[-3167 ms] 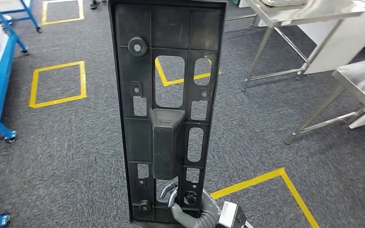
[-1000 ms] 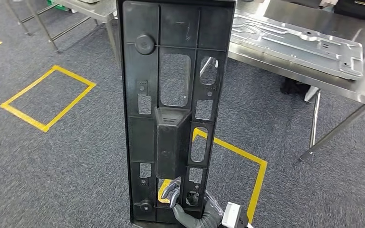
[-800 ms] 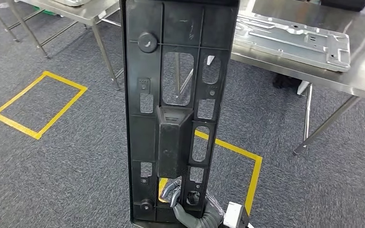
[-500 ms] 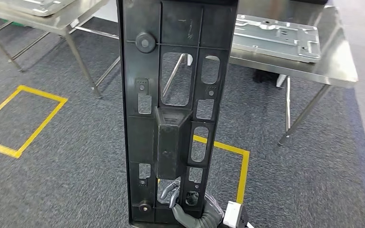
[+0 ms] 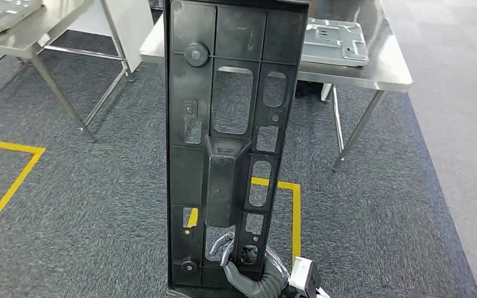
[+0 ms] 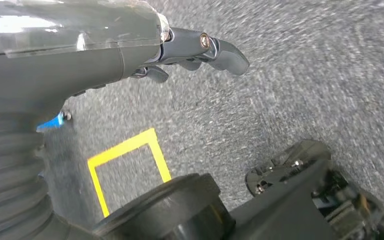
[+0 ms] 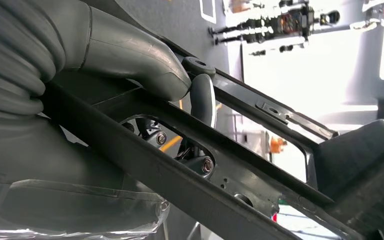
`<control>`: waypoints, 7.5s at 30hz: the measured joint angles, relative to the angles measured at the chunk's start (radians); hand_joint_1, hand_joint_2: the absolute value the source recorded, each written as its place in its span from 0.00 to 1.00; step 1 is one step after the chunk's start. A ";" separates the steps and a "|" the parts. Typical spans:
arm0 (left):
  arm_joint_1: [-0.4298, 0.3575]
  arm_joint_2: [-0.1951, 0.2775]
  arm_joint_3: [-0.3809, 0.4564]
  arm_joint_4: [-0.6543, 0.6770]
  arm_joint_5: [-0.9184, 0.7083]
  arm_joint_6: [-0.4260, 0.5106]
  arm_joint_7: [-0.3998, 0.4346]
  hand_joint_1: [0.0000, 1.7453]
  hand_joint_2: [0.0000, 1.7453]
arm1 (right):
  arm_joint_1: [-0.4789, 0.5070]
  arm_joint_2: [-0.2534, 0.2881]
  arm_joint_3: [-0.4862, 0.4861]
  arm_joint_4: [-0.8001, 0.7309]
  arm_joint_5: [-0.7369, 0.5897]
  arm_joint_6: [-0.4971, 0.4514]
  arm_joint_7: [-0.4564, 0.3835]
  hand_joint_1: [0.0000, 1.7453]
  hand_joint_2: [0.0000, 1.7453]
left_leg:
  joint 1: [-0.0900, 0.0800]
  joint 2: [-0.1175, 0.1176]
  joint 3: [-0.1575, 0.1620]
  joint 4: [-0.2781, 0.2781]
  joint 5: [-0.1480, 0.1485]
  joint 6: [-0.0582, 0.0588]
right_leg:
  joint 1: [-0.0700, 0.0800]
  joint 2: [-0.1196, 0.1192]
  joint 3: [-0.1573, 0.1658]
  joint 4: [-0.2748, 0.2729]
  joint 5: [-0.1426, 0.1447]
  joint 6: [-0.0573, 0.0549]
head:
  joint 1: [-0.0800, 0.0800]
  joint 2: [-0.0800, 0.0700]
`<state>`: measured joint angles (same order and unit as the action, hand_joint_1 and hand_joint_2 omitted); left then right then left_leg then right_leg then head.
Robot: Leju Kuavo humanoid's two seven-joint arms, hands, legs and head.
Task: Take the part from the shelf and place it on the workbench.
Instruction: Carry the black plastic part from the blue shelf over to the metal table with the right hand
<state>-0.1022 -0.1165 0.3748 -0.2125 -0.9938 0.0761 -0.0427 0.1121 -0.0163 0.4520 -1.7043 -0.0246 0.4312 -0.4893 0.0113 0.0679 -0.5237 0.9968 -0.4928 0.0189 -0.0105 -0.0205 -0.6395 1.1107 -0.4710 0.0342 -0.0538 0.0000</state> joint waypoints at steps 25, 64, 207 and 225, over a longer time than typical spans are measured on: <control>-0.008 0.008 -0.002 -0.001 -0.002 0.006 0.002 0.00 1.00 | -0.004 0.006 -0.003 0.000 0.003 0.001 -0.003 1.00 1.00 | 0.005 -0.074 -0.024 0.004 0.020 0.012 | 0.001 0.034 -0.048 0.106 -0.087 0.004 | 0.000 0.000; -0.016 0.004 0.000 -0.001 -0.008 -0.036 0.016 0.00 1.00 | -0.026 0.017 -0.003 -0.019 0.037 -0.005 0.015 1.00 1.00 | -0.001 -0.059 -0.014 0.004 0.009 -0.012 | 0.003 0.018 0.055 -0.099 0.018 -0.014 | 0.000 0.000; -0.003 -0.002 0.001 -0.002 -0.015 -0.068 -0.019 0.00 1.00 | -0.038 0.017 -0.052 -0.136 0.060 -0.090 0.051 1.00 1.00 | -0.004 -0.073 -0.035 0.008 0.032 0.013 | 0.008 0.024 0.103 -0.057 -0.067 -0.006 | 0.000 0.000; -0.005 -0.002 0.000 -0.002 -0.022 -0.067 -0.017 0.00 1.00 | -0.030 0.014 -0.053 -0.136 0.057 -0.096 0.048 1.00 1.00 | -0.004 -0.073 -0.087 0.235 -0.138 -0.033 | 0.001 0.021 0.069 -0.123 0.023 -0.050 | -0.001 0.000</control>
<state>-0.1069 -0.1187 0.3752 -0.2140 -1.0162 0.0094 -0.0595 0.0821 -0.0022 0.3988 -1.8405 0.0324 0.3347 -0.4409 0.0077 -0.0056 -0.6107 1.2315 -0.6312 -0.0136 -0.0097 0.0006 -0.5705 0.9882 -0.4480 -0.0161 -0.0545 0.0000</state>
